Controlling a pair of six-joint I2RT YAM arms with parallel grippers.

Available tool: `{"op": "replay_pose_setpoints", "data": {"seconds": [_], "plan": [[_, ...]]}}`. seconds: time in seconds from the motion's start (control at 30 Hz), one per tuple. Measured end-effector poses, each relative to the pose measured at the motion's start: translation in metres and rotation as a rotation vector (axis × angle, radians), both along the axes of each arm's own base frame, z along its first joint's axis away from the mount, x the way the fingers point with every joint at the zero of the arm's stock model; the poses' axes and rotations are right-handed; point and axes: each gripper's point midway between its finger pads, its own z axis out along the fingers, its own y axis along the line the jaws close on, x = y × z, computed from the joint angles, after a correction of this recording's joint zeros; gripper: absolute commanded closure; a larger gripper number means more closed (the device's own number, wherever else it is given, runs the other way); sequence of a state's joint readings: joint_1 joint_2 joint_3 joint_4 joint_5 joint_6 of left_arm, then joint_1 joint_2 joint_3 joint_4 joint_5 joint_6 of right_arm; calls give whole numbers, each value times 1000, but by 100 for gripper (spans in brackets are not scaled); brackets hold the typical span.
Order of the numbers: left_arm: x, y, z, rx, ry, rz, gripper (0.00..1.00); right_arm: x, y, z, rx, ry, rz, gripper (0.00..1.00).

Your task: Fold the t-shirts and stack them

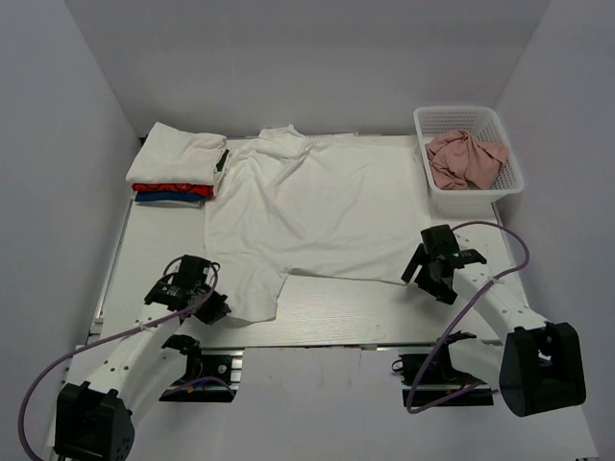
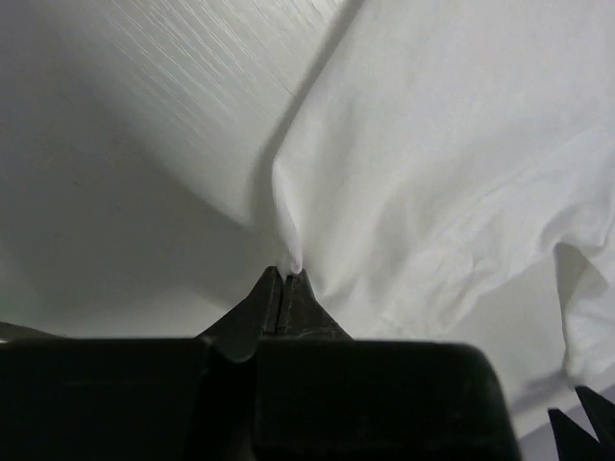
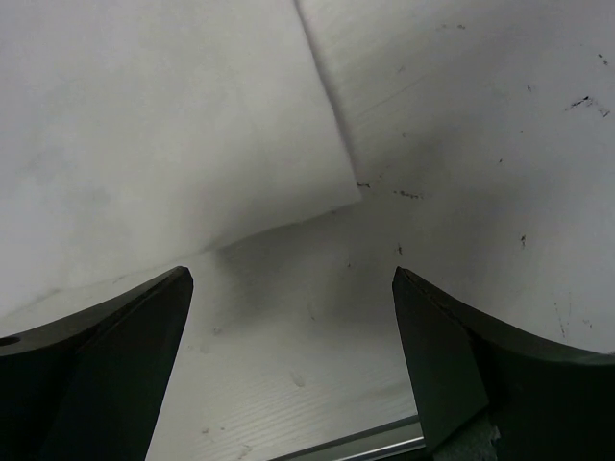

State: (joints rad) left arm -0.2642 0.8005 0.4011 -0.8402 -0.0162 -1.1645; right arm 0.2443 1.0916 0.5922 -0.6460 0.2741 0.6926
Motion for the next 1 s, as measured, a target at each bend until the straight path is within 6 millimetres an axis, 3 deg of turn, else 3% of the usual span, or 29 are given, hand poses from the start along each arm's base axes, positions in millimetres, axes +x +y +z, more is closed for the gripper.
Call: {"op": "replay_pose_setpoints", "data": {"seconds": [0.17, 0.27, 0.37, 0.4, 0.6, 0.8, 1.0], "plan": [[-8, -5, 2, -32, 21, -18, 100, 3, -4, -16, -6, 33, -14, 16], [-16, -5, 2, -36, 49, -24, 100, 13, -5, -20, -7, 16, -19, 30], [-22, -7, 8, -48, 58, -42, 100, 20, -8, -23, -7, -1, -27, 50], [-24, -8, 10, -56, 57, -52, 100, 21, -10, -23, -10, -8, -30, 63], [-41, -19, 17, -116, 101, -136, 100, 28, -18, -23, -8, -48, -55, 100], [-58, -27, 27, -172, 150, -203, 100, 10, -23, -15, 4, -72, -77, 100], [-44, -36, 62, -208, 31, -258, 100, -1, -20, -2, 30, -92, -71, 100]]}}
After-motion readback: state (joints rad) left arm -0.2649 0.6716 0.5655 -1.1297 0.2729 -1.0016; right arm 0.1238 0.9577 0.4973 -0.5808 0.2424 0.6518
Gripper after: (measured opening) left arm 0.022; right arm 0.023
